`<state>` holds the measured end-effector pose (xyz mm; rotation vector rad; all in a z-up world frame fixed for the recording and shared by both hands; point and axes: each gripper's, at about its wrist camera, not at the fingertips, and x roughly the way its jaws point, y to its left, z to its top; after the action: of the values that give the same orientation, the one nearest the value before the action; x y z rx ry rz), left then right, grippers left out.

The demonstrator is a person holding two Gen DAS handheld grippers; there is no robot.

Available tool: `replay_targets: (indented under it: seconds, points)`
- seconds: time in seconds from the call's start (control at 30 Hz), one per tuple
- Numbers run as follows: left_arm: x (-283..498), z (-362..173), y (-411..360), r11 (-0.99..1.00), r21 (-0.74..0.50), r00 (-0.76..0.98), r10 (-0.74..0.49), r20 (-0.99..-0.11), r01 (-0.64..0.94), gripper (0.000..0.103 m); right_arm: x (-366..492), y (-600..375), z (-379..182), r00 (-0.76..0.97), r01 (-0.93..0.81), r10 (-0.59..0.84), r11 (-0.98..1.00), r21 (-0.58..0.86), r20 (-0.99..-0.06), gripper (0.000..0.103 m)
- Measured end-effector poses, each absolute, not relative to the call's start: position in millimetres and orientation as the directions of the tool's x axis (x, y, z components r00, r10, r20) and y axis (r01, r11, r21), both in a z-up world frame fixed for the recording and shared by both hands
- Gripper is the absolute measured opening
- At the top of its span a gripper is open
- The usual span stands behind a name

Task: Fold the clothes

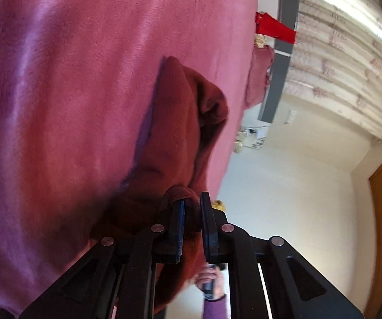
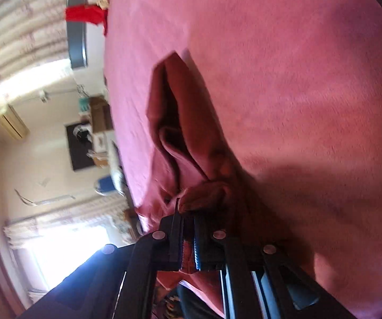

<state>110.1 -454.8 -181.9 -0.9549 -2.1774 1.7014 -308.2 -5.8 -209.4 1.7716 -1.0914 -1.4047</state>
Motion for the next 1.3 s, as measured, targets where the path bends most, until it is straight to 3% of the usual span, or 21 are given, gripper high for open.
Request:
replay_targets:
  seconds: [0.07, 0.1, 0.13, 0.2, 0.33, 0.43, 0.5, 0.6, 0.67, 0.77, 0.9, 1.0, 1.17, 1.23, 1.3]
  points:
    - [105, -184, -454, 0.178, -0.923, -0.775, 0.608, -0.170, 0.342, 0.031, -312, -7, -213, 0.103, -0.279, -0.894, -0.447, 0.850, -0.436, 0.013]
    - [103, -186, -456, 0.217, -0.918, -0.787, 0.599, -0.144, 0.333, 0.042, -316, -6, -216, 0.086, -0.330, -0.907, -0.415, 0.848, -0.411, 0.026]
    - [102, -187, -458, 0.254, -0.911, -0.800, 0.587, -0.122, 0.325, 0.048, -319, -5, -219, 0.067, -0.380, -0.920, -0.382, 0.843, -0.386, 0.029]
    - [101, -188, -461, 0.323, -0.895, -0.824, 0.562, -0.080, 0.307, 0.050, -324, -3, -223, 0.004, -0.427, -0.937, -0.316, 0.847, -0.348, 0.029]
    - [102, -182, -463, 0.306, -0.897, -0.809, 0.581, -0.089, 0.319, 0.053, -325, -2, -227, -0.039, -0.428, -0.943, -0.282, 0.859, -0.330, 0.031]
    - [97, -174, -463, 0.338, -0.891, -0.811, 0.583, -0.055, 0.303, 0.077, -322, -9, -222, -0.021, -0.400, -0.939, -0.306, 0.864, -0.342, 0.035]
    - [86, -168, -463, 0.265, -0.892, -0.755, 0.645, -0.118, 0.366, 0.078, -325, -17, -220, 0.030, -0.390, -0.931, -0.347, 0.853, -0.365, 0.036]
    - [65, -160, -461, 0.296, -0.879, -0.726, 0.684, -0.079, 0.374, 0.078, -334, -29, -215, 0.111, -0.355, -0.914, -0.404, 0.843, -0.391, 0.038]
    - [56, -159, -466, 0.366, -0.869, -0.771, 0.637, -0.027, 0.333, 0.078, -340, -31, -211, 0.073, -0.367, -0.932, -0.357, 0.859, -0.356, 0.038]
    - [49, -170, -482, 0.461, -0.838, -0.857, 0.514, -0.016, 0.292, 0.078, -348, -22, -217, -0.072, -0.422, -0.954, -0.236, 0.875, -0.292, 0.041]
    - [51, -202, -485, 0.586, -0.735, -0.895, 0.441, -0.065, 0.342, 0.078, -348, -15, -232, -0.130, -0.455, -0.953, -0.186, 0.871, -0.272, 0.041]
    - [56, -191, -485, 0.535, -0.730, -0.862, 0.487, -0.144, 0.425, 0.078, -343, -10, -239, -0.163, -0.500, -0.958, -0.126, 0.857, -0.235, 0.041]
    - [46, -161, -491, 0.442, -0.779, -0.801, 0.586, -0.124, 0.444, 0.080, -343, -14, -218, 0.001, -0.456, -0.939, -0.307, 0.835, -0.345, 0.041]
    - [40, -163, -502, 0.505, -0.778, -0.867, 0.489, -0.099, 0.374, 0.080, -348, -21, -209, 0.031, -0.428, -0.936, -0.329, 0.842, -0.350, 0.043]
    - [32, -167, -514, 0.567, -0.773, -0.928, 0.365, -0.075, 0.285, 0.080, -358, -18, -206, -0.074, -0.450, -0.954, -0.227, 0.864, -0.289, 0.044]
